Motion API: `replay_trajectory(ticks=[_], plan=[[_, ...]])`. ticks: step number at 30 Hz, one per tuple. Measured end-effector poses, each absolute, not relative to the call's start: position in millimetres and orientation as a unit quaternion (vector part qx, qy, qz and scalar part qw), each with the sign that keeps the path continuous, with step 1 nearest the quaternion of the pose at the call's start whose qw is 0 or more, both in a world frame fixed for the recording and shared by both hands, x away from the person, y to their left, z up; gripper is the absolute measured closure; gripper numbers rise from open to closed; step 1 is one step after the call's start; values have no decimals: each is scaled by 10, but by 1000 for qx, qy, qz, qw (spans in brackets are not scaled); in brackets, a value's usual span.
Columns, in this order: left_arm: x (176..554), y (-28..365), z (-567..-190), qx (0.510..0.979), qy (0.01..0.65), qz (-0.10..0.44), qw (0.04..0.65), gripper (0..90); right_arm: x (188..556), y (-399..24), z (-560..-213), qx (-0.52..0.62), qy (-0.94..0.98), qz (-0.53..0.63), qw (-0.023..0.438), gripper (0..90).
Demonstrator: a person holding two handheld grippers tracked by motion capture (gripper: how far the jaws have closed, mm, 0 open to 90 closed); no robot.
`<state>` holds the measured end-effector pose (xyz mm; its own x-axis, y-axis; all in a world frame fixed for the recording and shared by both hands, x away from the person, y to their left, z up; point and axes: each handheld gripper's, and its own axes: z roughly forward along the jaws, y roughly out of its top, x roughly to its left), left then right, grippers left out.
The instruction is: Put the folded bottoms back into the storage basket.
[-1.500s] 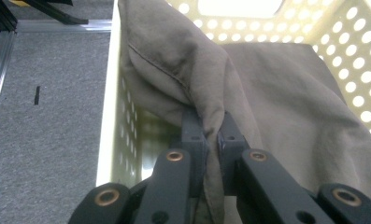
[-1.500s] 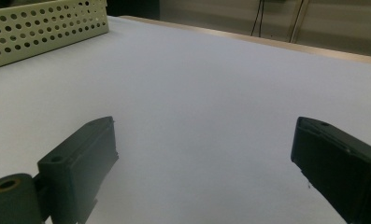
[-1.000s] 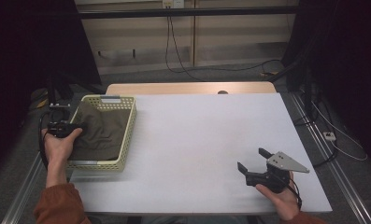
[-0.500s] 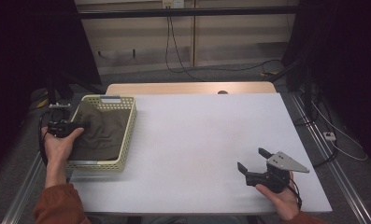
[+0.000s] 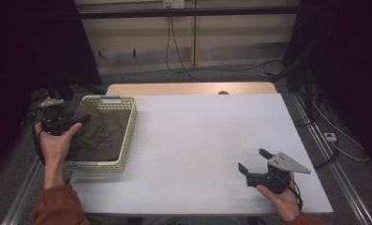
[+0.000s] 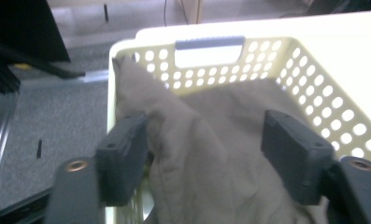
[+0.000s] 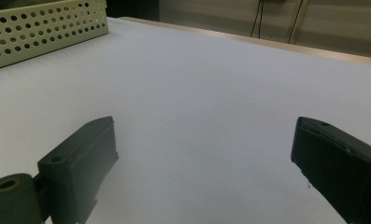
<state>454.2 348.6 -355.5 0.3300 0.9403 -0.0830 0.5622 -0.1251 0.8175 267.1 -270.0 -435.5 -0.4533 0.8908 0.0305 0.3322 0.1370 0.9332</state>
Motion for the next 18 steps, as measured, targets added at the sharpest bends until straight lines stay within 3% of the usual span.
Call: replay_trajectory(ticks=[6, 18], plan=[[4483, 3465, -3384, 693, 528, 248, 424, 181, 2672, -2701, -4357, 438, 698, 489, 285, 71], [4565, 3153, -3376, 715, 501, 212, 440, 181, 2673, -2695, -4358, 438, 698, 489, 285, 71]])
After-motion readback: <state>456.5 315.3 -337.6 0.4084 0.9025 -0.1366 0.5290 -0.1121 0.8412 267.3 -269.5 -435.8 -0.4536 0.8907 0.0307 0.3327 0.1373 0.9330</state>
